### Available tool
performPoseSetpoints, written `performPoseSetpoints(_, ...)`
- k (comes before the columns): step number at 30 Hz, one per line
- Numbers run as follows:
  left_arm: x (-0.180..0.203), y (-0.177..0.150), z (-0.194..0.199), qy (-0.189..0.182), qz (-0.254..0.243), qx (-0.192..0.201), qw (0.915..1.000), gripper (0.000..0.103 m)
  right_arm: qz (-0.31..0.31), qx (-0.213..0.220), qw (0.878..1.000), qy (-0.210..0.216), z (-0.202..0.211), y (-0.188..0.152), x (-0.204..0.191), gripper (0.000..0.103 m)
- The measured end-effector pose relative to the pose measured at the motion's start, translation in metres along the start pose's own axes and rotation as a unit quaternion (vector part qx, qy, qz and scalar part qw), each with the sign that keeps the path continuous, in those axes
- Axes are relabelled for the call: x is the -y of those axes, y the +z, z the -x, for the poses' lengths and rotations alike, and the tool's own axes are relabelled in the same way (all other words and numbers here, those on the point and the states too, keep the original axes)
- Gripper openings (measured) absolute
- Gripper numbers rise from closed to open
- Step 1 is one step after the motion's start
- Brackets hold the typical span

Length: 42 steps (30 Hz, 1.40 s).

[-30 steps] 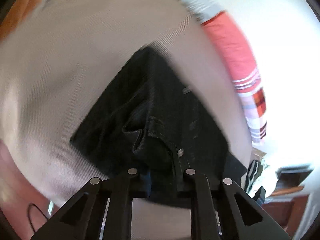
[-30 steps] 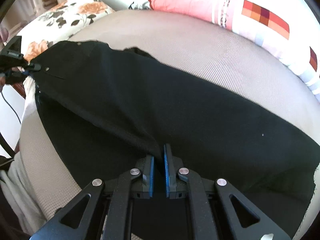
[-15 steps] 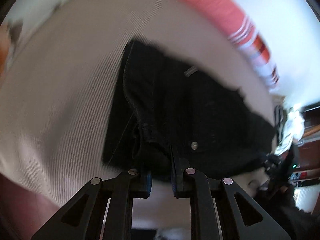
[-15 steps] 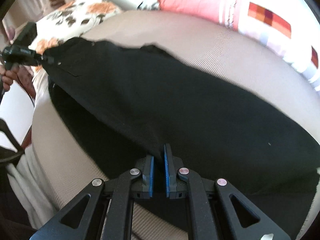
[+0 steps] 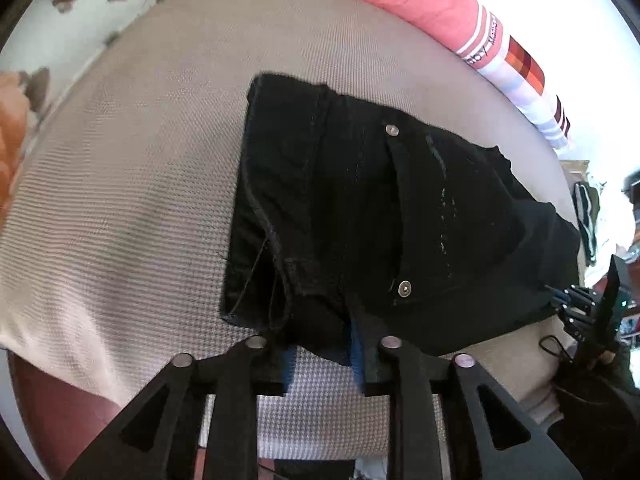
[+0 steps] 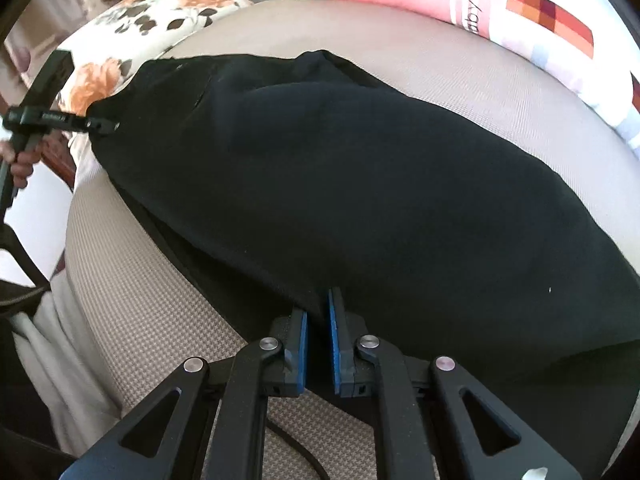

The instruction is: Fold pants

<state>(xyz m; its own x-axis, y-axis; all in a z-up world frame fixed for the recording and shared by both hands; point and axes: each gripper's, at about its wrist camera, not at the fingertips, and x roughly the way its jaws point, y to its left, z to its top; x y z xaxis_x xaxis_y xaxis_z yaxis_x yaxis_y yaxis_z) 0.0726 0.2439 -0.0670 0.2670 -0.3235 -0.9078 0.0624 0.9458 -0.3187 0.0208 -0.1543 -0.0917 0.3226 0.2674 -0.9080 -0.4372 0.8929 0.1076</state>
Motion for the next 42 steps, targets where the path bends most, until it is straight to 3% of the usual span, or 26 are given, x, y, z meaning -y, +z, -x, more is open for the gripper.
performPoseSetpoints(2,0.004,-0.003,0.011,0.051,-0.019,0.012,0.9984,0.062,0.004,0.004,1.000,-0.004,0.000,-0.001,-0.002,0.010)
performPoseSetpoints(7,0.022,-0.013,0.045,0.168,-0.072,0.069,0.9807,0.063,-0.012,0.012,1.000,-0.008,0.004,-0.002,-0.001,0.012)
performPoseSetpoints(8,0.030,-0.014,0.051,0.174,-0.083,0.086,0.9774,0.063,-0.019,0.018,1.000,-0.007,0.005,-0.002,0.000,0.013)
performPoseSetpoints(11,0.072,-0.021,0.062,0.150,-0.144,0.127,0.9699,0.063,-0.035,0.027,0.999,0.004,0.009,0.001,0.004,0.014)
performPoseSetpoints(13,0.108,-0.026,0.057,0.110,-0.192,0.138,0.9653,0.063,-0.047,0.034,0.998,0.011,0.012,0.004,0.007,0.014)
performPoseSetpoints(16,0.159,-0.032,0.034,0.040,-0.262,0.121,0.9567,0.063,-0.081,0.045,0.995,0.031,0.016,0.009,0.016,0.013)
performPoseSetpoints(19,0.208,-0.038,0.003,-0.003,-0.316,0.092,0.9444,0.063,-0.108,0.047,0.992,0.045,0.019,0.015,0.022,0.013)
performPoseSetpoints(25,0.281,-0.050,-0.058,-0.021,-0.409,0.061,0.9101,0.063,-0.116,0.057,0.991,0.044,0.024,0.020,0.020,0.014)
performPoseSetpoints(28,0.304,-0.053,-0.082,-0.022,-0.430,0.049,0.9011,0.063,-0.130,0.062,0.988,0.057,0.026,0.022,0.025,0.014)
performPoseSetpoints(29,0.310,-0.054,-0.088,-0.018,-0.435,0.052,0.8987,0.056,-0.133,0.065,0.987,0.061,0.027,0.022,0.026,0.014)
performPoseSetpoints(30,0.318,-0.056,-0.093,-0.013,-0.441,0.054,0.8956,0.038,-0.134,0.066,0.987,0.063,0.027,0.023,0.027,0.014)
performPoseSetpoints(31,0.327,-0.059,-0.099,-0.002,-0.447,0.055,0.8929,0.028,-0.134,0.065,0.987,0.062,0.027,0.023,0.027,0.014)
performPoseSetpoints(32,0.327,-0.059,-0.102,0.011,-0.445,0.058,0.8934,0.011,-0.133,0.059,0.987,0.062,0.026,0.023,0.027,0.015)
performPoseSetpoints(33,0.327,-0.057,-0.104,0.019,-0.438,0.059,0.8966,0.007,-0.135,0.054,0.987,0.063,0.026,0.021,0.028,0.016)
performPoseSetpoints(35,0.322,-0.047,-0.105,0.003,-0.411,0.051,0.9101,0.005,-0.148,0.052,0.985,0.070,0.030,0.018,0.033,0.024)
performPoseSetpoints(38,0.321,-0.037,-0.100,-0.007,-0.388,0.059,0.9196,0.005,-0.184,0.074,0.976,0.086,0.044,0.007,0.055,0.038)
performPoseSetpoints(42,0.319,-0.032,-0.101,-0.015,-0.361,0.058,0.9306,0.005,-0.275,0.114,0.953,0.057,0.069,-0.023,0.112,0.039)
